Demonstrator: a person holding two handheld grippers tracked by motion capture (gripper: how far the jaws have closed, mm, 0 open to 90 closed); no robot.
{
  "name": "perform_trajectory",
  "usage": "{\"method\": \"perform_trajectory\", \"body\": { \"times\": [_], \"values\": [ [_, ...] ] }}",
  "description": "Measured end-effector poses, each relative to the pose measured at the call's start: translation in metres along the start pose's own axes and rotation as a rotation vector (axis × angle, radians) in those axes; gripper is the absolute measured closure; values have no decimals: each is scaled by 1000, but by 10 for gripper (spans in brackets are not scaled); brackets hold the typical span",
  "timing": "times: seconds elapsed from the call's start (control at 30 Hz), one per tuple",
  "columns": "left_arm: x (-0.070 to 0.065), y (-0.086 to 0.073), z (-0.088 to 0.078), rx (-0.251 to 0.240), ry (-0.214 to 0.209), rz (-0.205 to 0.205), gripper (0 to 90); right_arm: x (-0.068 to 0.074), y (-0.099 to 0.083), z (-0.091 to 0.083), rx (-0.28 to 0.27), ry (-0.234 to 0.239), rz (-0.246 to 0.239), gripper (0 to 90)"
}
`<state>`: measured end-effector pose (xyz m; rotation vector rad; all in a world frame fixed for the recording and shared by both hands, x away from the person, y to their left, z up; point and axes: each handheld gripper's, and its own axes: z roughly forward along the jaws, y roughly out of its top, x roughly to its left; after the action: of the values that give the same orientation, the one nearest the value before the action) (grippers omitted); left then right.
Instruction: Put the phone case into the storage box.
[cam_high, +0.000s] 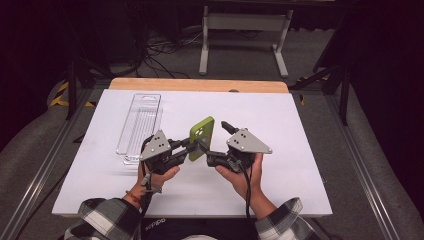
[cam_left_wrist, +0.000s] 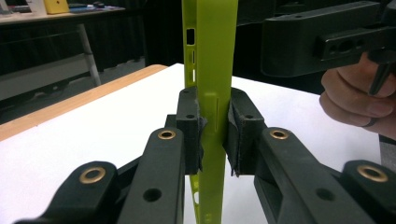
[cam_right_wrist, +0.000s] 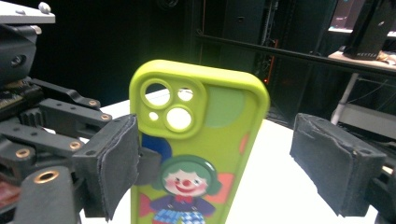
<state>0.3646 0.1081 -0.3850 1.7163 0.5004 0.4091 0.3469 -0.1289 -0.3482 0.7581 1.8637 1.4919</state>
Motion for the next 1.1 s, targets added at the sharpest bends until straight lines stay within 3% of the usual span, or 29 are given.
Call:
{"method": "perform_trajectory", "body": {
  "times": [0.43,0.7,1.1],
  "values": [
    [2,2,-6,-3,5,10,778,-10,-2,-9,15,-17,-43,160],
    [4,4,-11,-5,16,37,778,-14,-6,-15,29,-30,-99,143],
    [7,7,-18,-7,24,41,779,-17,-17,-22,50,-35,-190,125]
  ]
}}
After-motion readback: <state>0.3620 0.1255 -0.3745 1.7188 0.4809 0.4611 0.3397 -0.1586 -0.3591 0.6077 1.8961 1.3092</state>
